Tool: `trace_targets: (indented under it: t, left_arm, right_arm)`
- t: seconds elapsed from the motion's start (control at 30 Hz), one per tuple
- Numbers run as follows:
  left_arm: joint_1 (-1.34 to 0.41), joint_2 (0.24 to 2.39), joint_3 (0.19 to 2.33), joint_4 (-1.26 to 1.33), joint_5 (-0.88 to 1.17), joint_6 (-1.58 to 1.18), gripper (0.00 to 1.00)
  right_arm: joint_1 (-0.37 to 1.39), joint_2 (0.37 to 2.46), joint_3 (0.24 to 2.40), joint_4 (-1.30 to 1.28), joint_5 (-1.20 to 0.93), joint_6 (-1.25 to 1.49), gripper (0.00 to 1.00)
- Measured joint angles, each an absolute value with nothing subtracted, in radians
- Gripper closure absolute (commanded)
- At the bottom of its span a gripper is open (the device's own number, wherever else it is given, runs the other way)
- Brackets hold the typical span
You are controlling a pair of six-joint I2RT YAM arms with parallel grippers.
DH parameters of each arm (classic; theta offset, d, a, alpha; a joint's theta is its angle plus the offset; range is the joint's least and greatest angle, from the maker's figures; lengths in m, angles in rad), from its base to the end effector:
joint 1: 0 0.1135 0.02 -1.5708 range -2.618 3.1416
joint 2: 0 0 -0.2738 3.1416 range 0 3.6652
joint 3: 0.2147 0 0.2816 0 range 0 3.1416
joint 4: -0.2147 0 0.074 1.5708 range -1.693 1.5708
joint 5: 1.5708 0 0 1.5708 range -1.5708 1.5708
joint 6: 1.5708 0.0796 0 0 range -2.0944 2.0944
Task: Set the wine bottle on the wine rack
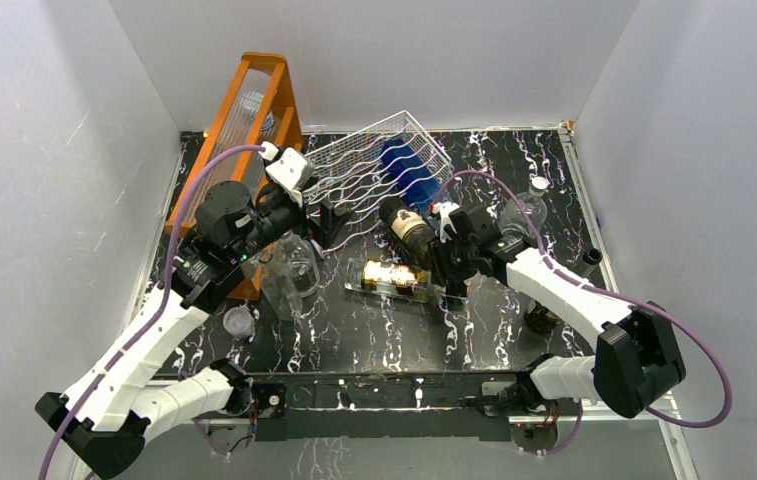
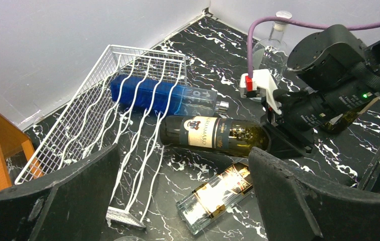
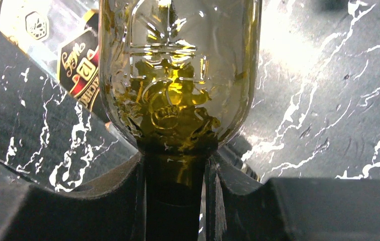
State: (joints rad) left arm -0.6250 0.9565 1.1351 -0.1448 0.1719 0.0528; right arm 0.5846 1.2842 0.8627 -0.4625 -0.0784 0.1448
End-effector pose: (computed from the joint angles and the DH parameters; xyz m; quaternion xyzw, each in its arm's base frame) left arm 0.2147 -0.1717 0.4503 0.2884 0.6326 -0.2594 0.6703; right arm 0.2596 0.1793 0.1997 -0.2181 0.9154 0.1545 0.3011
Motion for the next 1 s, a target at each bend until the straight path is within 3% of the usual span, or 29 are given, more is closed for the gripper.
trace_targets:
  t: [0.63,1.0]
  left_arm:
    - [-0.625,0.957,1.135,-0.159,0.186,0.052,0.02]
    - [-0.625,0.95,1.135,-0.166,0.187,0.052,0.02]
  right_arm:
    - [0.59,1.485,0.888,-0.138,-0.106,0.19,1.0]
    - [0.581,1.645,0.926,0.02,0.013,0.216,1.0]
